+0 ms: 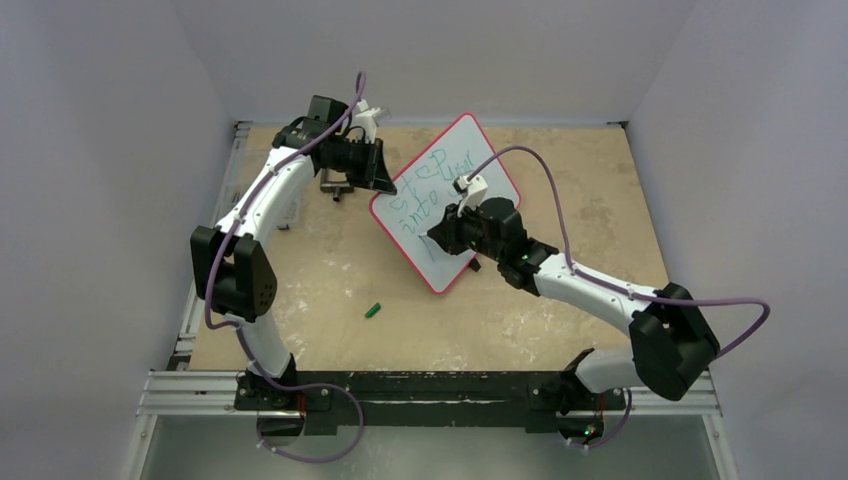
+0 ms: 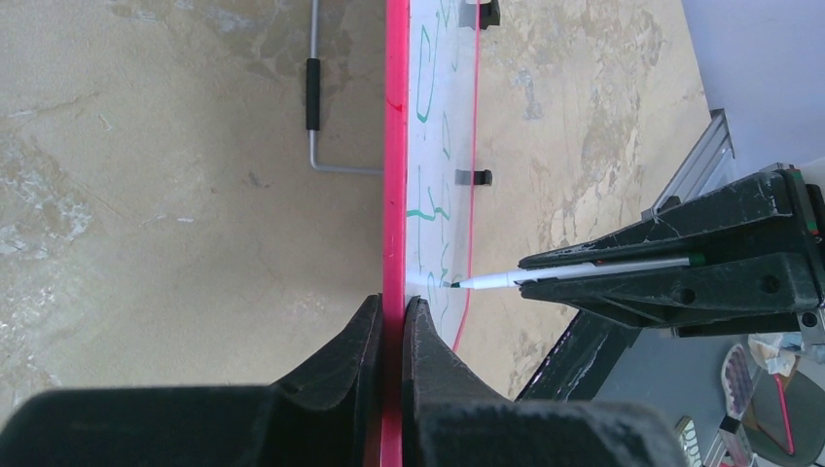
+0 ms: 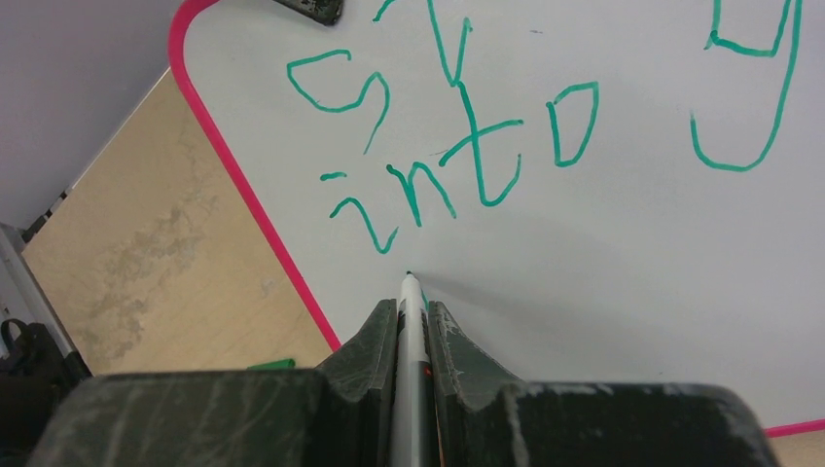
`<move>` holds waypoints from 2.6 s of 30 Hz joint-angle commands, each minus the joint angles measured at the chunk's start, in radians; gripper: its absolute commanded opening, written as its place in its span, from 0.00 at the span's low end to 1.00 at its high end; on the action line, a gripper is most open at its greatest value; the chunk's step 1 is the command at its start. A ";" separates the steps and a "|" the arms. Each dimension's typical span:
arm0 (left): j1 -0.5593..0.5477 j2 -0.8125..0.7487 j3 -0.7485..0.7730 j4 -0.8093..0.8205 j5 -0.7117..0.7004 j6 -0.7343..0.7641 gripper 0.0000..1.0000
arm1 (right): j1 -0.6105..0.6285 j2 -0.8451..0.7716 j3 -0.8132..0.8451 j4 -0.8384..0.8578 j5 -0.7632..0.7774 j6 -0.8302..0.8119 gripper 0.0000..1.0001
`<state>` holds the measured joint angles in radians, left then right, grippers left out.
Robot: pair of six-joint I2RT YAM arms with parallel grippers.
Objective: Write a sentence on the whiteboard
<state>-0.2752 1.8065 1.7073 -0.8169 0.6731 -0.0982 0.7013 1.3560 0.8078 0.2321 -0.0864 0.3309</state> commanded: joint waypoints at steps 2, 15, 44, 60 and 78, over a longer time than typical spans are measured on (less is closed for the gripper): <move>-0.001 0.005 0.013 -0.003 -0.084 0.031 0.00 | 0.005 0.018 0.054 0.047 0.041 -0.006 0.00; -0.002 0.000 0.012 -0.002 -0.083 0.028 0.00 | 0.004 0.031 0.046 -0.005 0.141 0.003 0.00; -0.001 -0.003 0.011 -0.001 -0.081 0.028 0.00 | 0.005 -0.022 -0.056 -0.015 -0.027 0.011 0.00; -0.001 -0.006 0.008 0.000 -0.083 0.029 0.00 | 0.003 -0.131 -0.041 -0.044 0.108 0.033 0.00; -0.001 -0.007 0.008 -0.001 -0.083 0.029 0.00 | -0.006 0.003 0.039 -0.038 0.162 0.037 0.00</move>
<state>-0.2749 1.8069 1.7073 -0.8169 0.6724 -0.1040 0.6991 1.3430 0.7952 0.1715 0.0654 0.3595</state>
